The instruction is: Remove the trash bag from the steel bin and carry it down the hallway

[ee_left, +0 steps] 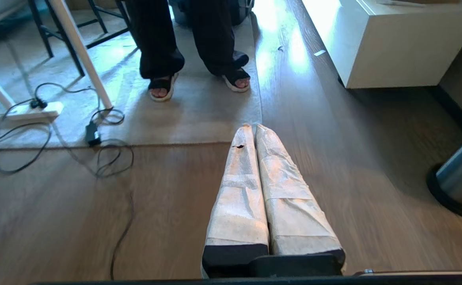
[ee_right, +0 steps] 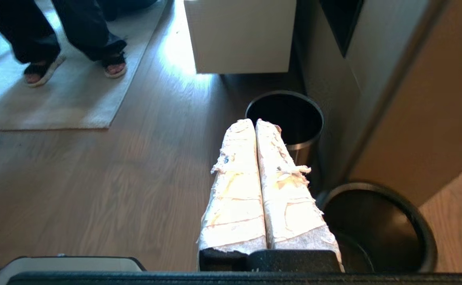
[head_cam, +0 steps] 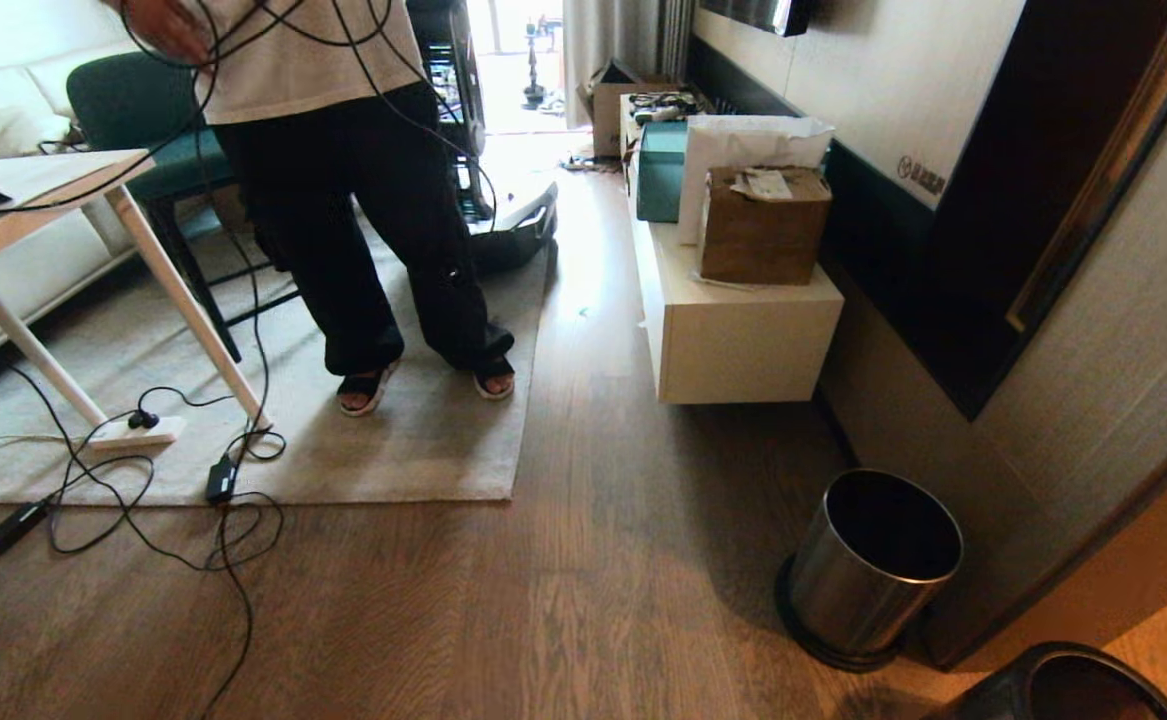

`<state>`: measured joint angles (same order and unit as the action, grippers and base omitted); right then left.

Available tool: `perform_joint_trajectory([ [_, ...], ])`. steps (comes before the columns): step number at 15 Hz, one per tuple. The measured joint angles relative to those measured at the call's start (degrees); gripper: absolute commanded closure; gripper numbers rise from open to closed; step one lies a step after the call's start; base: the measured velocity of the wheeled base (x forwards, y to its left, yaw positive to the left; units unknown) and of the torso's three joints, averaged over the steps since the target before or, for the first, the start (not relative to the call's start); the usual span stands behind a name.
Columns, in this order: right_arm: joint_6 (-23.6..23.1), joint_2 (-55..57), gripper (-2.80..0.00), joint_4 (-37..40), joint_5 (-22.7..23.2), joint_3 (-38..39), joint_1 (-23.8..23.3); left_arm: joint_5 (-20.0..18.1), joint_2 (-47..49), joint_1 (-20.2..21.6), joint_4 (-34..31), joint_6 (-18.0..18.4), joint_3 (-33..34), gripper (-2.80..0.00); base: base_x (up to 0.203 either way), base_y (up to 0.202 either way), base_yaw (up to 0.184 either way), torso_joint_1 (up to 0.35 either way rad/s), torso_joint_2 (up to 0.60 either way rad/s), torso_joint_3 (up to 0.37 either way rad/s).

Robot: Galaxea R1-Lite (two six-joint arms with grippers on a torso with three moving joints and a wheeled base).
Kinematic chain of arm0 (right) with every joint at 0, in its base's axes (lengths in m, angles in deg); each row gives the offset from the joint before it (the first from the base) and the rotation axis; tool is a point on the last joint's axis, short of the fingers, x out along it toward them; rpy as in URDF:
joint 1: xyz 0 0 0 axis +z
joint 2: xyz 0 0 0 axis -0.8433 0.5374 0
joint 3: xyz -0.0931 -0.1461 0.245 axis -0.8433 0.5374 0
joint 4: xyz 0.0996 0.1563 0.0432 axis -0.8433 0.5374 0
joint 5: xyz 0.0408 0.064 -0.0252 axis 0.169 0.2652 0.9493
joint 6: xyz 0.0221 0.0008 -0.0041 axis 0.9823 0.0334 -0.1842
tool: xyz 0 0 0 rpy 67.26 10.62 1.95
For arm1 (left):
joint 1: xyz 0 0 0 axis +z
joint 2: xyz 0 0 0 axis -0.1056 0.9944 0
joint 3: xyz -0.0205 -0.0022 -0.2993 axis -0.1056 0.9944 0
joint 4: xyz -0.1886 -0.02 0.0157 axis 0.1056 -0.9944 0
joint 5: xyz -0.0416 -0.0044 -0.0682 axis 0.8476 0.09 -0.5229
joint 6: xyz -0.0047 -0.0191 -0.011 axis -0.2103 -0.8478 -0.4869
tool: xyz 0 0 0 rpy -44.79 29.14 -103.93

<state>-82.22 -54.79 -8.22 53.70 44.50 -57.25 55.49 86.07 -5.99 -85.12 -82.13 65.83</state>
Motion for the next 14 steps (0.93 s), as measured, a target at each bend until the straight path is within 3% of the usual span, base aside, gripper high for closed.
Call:
perform_joint_trajectory([
  [14,0.02,0.00,0.00,-0.05,0.01,0.00,0.00,-0.02,0.02,0.00,0.03,-0.02,0.00,0.00,0.196,0.000,0.001,0.002,0.00,0.003],
])
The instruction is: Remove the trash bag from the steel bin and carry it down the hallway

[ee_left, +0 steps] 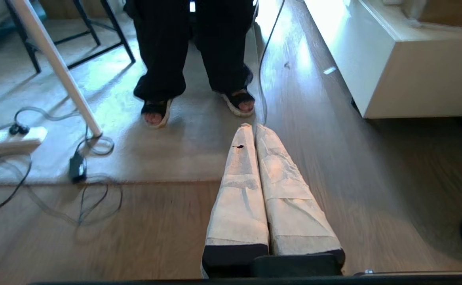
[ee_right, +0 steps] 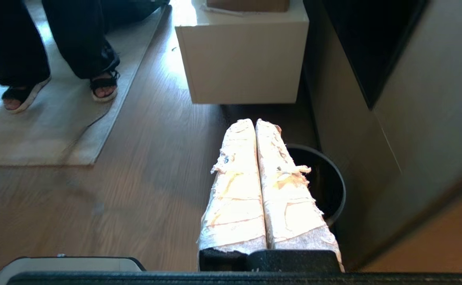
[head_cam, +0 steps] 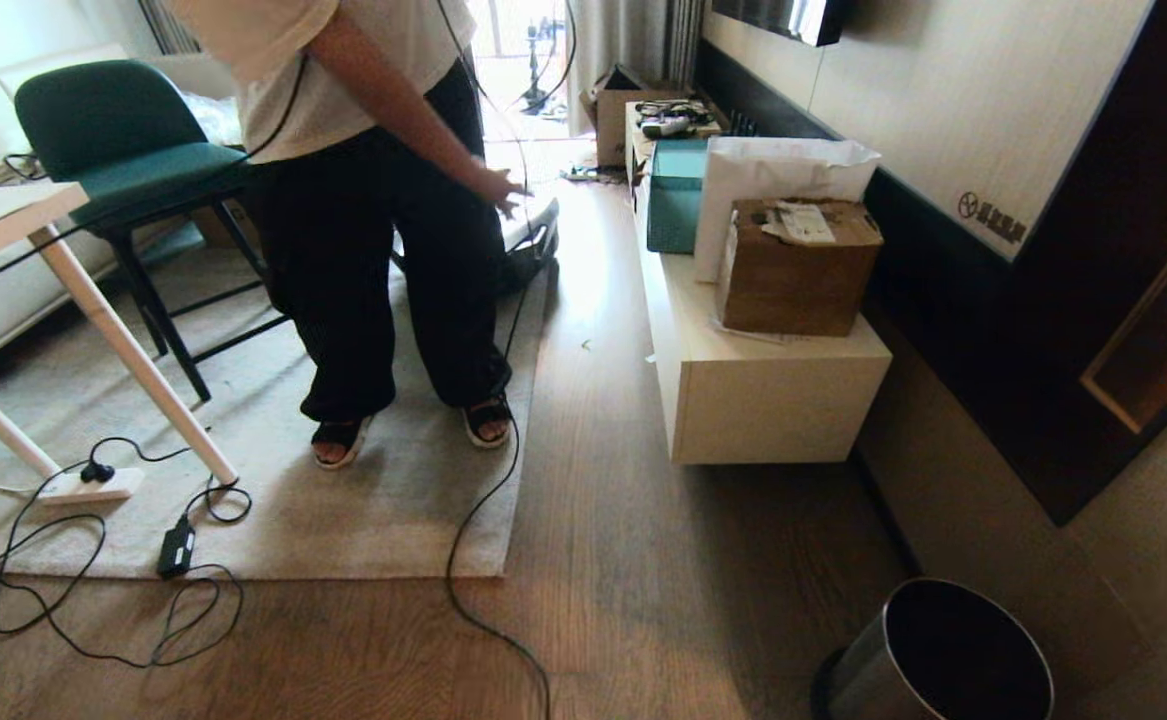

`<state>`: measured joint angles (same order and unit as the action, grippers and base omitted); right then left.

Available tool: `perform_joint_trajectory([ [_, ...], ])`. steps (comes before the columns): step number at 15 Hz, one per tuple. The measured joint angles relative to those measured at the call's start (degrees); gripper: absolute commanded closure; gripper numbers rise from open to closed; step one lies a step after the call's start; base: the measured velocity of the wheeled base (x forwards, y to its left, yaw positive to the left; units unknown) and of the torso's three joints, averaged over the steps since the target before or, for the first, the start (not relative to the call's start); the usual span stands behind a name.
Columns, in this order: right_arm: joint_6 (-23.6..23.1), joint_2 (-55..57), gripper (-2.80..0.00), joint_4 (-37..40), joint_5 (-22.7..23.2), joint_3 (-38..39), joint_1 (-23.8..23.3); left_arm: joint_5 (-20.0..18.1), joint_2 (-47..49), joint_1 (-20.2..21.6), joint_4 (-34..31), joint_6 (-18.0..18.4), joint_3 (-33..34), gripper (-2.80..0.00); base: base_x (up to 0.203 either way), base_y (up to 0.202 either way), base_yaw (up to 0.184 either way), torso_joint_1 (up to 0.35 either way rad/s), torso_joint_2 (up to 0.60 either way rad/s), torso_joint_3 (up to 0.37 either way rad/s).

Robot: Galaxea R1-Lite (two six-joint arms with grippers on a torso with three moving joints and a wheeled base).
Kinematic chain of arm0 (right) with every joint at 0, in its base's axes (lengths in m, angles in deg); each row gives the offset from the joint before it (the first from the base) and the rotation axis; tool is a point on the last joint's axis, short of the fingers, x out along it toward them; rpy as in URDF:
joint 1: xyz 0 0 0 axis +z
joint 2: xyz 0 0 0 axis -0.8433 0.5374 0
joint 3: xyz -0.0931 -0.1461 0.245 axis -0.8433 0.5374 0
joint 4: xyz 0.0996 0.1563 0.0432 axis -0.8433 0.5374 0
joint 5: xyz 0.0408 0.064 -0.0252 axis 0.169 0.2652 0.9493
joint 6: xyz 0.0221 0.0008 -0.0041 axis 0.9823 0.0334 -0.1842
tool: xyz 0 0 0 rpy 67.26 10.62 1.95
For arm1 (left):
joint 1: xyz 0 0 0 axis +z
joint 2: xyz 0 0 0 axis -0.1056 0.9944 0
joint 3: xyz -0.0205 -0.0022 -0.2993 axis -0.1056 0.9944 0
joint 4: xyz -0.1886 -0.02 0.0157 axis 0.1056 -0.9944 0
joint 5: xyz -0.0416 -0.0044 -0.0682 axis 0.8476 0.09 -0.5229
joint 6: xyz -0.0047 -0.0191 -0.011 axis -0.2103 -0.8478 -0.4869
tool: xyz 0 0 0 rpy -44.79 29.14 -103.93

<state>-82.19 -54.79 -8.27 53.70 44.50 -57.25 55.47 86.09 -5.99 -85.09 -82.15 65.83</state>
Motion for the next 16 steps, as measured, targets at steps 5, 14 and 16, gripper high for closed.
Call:
perform_joint_trajectory([
  [5,0.00,0.00,0.00,0.00,0.02,0.00,0.00,0.02,-0.02,0.00,-0.03,-0.11,0.00,0.00,0.137,0.000,0.000,0.001,0.00,0.002],
  [14,0.00,0.00,0.00,0.03,0.01,0.00,0.09,0.02,-0.02,0.00,0.00,-0.15,0.00,0.00,0.000,0.000,0.000,0.000,0.00,0.000],
  [16,0.00,0.00,0.00,0.02,0.00,0.00,0.05,0.02,-0.02,0.00,-0.01,-0.17,0.00,0.00,0.000,0.000,0.000,0.000,0.00,0.000],
])
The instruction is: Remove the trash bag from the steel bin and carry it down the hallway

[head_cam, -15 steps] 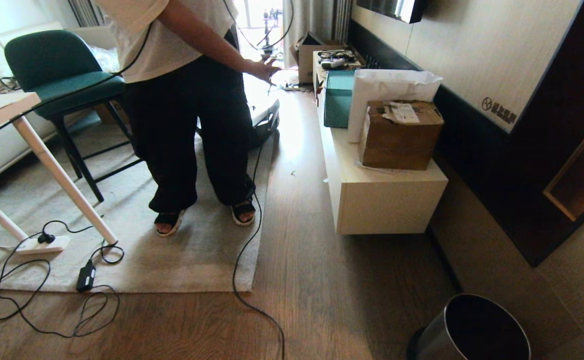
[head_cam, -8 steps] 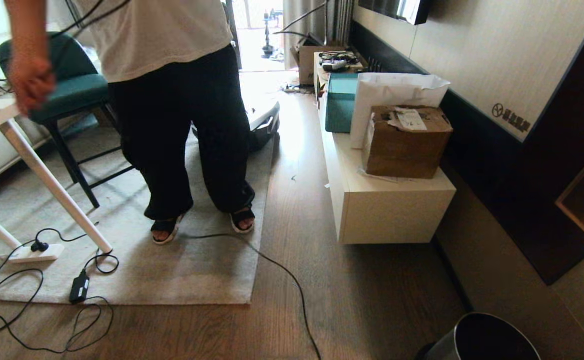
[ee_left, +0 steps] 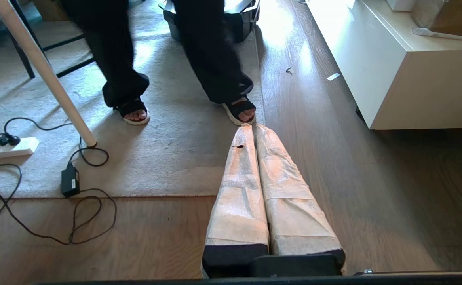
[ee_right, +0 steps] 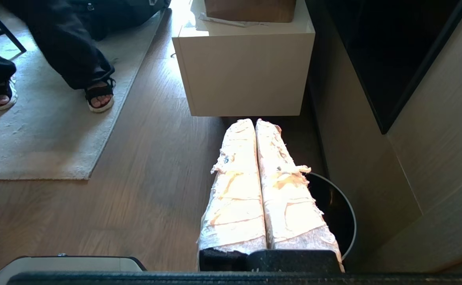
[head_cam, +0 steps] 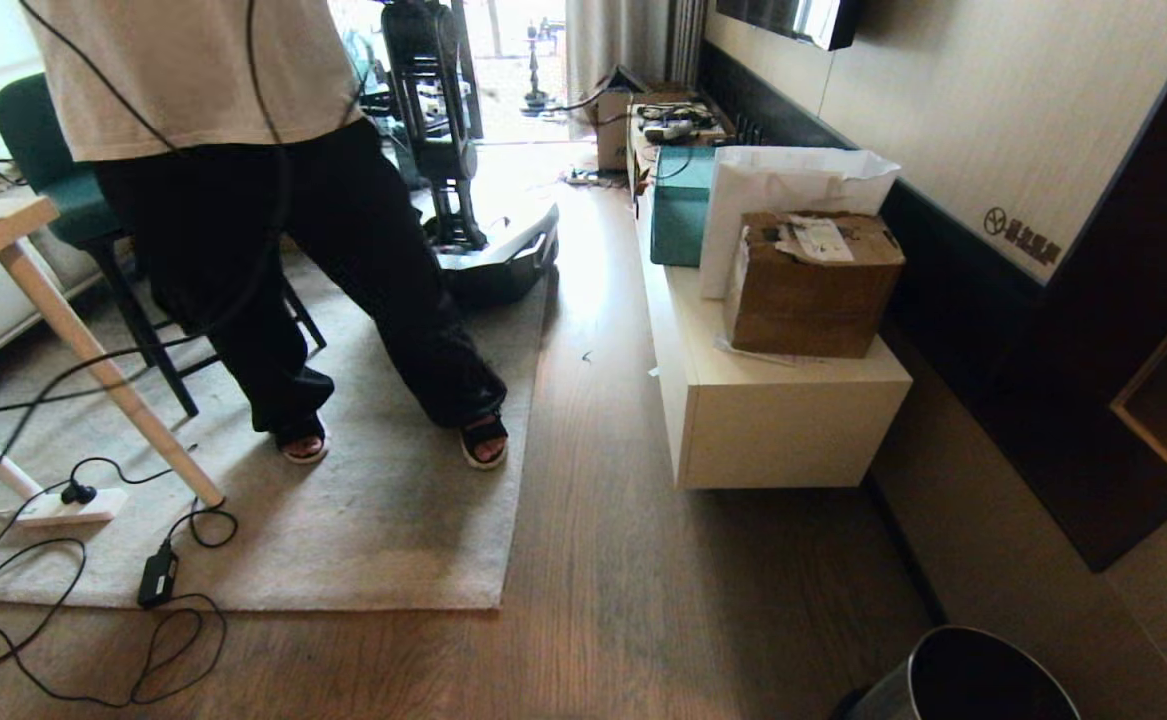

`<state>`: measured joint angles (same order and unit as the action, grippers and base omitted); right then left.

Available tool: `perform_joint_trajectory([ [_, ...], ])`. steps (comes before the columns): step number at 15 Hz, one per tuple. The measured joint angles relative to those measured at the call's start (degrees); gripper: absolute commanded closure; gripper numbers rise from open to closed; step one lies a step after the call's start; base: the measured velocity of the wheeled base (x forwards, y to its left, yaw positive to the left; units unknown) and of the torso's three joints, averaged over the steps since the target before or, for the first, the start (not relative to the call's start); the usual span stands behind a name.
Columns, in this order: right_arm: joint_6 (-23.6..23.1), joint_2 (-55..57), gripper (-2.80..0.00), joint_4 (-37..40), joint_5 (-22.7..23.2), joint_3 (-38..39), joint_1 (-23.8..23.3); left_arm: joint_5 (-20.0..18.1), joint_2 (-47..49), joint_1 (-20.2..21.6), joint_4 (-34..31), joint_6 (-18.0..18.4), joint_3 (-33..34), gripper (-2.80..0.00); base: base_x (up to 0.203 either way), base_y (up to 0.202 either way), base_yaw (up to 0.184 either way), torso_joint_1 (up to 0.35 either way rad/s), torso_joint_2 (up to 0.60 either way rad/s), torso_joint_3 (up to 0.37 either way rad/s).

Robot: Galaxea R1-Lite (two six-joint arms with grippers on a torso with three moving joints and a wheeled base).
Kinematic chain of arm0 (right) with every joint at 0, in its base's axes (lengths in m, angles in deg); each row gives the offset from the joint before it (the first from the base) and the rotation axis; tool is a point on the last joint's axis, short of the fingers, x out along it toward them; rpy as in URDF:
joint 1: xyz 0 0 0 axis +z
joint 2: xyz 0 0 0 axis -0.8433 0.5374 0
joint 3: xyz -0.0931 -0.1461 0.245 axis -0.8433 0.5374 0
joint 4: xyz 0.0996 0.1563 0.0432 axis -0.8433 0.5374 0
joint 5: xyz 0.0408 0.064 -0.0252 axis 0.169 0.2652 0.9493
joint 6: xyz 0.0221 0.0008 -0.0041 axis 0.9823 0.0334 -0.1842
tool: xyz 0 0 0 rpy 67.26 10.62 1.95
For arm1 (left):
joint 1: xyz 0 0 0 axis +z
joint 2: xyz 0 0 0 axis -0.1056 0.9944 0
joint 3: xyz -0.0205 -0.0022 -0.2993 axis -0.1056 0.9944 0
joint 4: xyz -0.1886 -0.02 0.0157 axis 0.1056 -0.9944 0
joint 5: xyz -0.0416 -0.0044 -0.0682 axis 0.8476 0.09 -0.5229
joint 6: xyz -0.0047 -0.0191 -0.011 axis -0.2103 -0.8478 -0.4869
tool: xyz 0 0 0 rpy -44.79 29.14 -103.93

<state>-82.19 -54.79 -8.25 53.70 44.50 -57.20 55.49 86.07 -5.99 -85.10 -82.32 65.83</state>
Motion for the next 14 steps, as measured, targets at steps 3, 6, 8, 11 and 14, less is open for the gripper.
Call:
perform_joint_trajectory([
  [3,0.00,0.00,0.00,0.00,0.00,0.00,0.01,-0.02,0.00,0.00,0.00,0.00,0.00,0.00,0.000,0.000,0.000,0.000,0.00,0.000],
  [6,0.00,0.00,0.00,0.00,0.00,0.00,0.06,-0.02,0.00,0.00,-0.02,0.02,0.00,0.00,0.000,0.000,0.000,0.000,0.00,0.000],
  [8,0.00,0.00,0.00,0.00,0.00,0.00,0.04,0.00,0.00,0.00,0.00,0.02,0.00,0.00,0.000,0.000,0.000,0.000,0.00,0.000],
  [11,0.00,0.00,0.00,0.00,0.02,0.00,0.00,-0.02,0.01,0.00,0.00,-0.01,0.00,0.00,0.000,0.000,0.000,0.000,0.00,0.000],
  [14,0.00,0.00,0.00,0.00,-0.02,0.00,0.04,-0.01,0.02,0.00,-0.02,-0.01,0.00,0.00,0.000,0.000,0.000,0.000,0.00,0.000],
])
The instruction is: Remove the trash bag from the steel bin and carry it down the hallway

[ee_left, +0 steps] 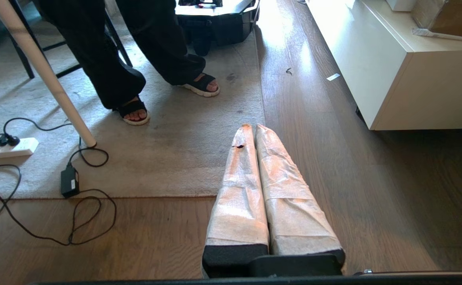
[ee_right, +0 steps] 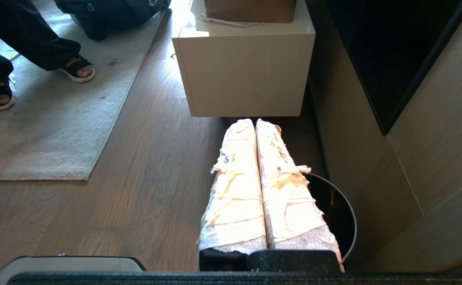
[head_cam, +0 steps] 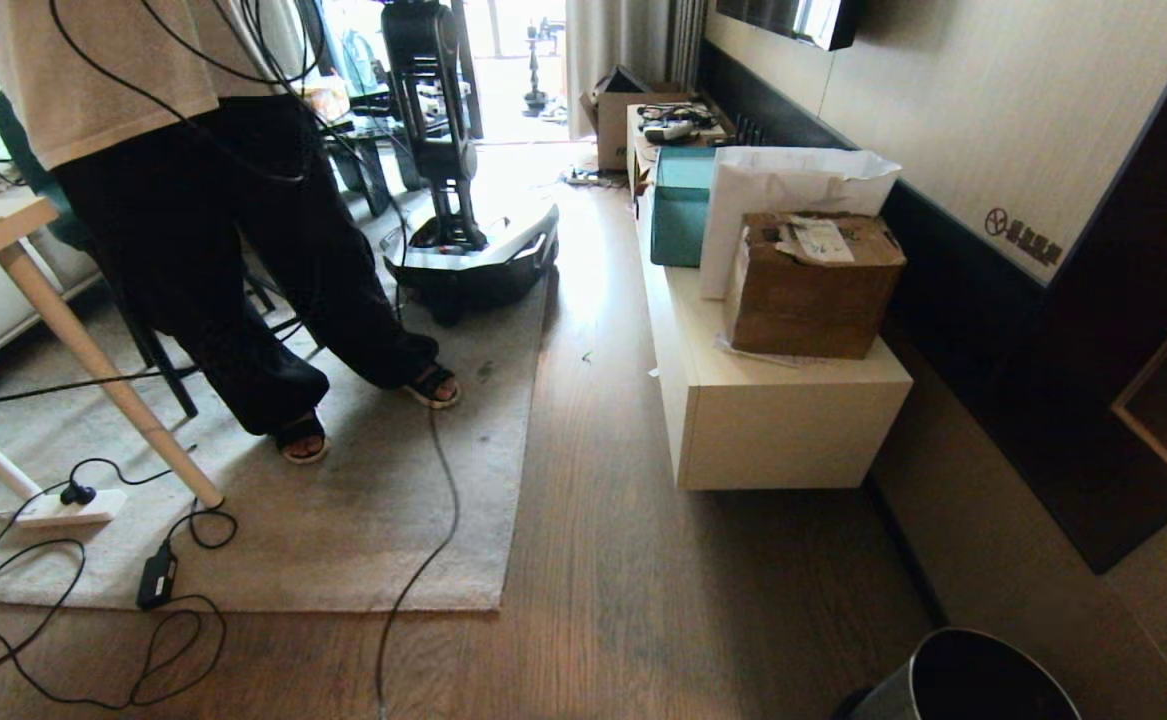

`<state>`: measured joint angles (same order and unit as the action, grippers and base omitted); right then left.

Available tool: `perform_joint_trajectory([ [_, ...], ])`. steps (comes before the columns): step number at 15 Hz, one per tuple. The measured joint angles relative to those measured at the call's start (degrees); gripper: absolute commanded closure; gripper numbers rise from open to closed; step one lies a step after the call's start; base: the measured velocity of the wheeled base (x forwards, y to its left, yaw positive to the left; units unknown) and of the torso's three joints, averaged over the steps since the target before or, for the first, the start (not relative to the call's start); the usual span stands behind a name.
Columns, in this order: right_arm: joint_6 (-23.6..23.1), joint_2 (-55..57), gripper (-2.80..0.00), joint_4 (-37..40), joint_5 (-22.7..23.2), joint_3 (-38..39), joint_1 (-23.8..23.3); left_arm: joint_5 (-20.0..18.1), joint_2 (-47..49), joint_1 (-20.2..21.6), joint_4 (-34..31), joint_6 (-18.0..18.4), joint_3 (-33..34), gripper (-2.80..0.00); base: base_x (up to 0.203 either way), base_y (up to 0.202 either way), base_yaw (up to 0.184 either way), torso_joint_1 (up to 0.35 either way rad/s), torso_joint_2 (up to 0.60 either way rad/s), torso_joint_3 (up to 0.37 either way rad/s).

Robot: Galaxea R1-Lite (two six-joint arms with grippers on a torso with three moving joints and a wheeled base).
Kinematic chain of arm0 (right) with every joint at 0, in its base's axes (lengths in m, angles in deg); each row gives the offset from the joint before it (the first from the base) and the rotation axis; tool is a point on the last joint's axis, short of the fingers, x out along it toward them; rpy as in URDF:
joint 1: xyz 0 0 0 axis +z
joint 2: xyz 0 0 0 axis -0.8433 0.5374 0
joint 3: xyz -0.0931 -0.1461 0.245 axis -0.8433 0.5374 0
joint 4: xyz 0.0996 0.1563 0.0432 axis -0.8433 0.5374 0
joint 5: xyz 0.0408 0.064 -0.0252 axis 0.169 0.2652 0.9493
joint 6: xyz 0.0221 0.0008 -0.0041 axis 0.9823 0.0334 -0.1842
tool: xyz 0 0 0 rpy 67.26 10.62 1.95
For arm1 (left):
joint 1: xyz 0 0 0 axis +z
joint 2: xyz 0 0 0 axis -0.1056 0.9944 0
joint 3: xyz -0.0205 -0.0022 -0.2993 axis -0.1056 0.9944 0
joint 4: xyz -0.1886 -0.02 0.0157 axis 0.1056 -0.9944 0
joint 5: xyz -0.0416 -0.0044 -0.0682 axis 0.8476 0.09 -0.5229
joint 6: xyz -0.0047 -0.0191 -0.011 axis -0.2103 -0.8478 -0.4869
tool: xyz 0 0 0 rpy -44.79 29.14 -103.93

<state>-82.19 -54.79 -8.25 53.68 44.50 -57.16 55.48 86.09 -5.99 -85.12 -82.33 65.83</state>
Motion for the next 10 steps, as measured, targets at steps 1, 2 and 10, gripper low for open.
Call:
perform_joint_trajectory([
  [1,0.00,0.00,0.00,0.00,0.02,0.00,0.02,0.01,-0.02,0.00,0.00,0.01,0.00,0.00,0.000,0.000,0.000,0.000,0.00,0.000],
  [2,0.00,0.00,0.00,0.00,0.02,0.00,0.02,-0.01,-0.01,0.00,0.01,0.01,0.00,0.00,0.000,0.000,0.000,0.000,0.00,0.000],
  [10,-0.02,0.00,0.00,0.00,0.02,0.00,-0.02,0.01,0.00,0.00,0.02,0.01,0.00,0.00,0.000,0.000,0.000,0.000,0.00,0.000],
])
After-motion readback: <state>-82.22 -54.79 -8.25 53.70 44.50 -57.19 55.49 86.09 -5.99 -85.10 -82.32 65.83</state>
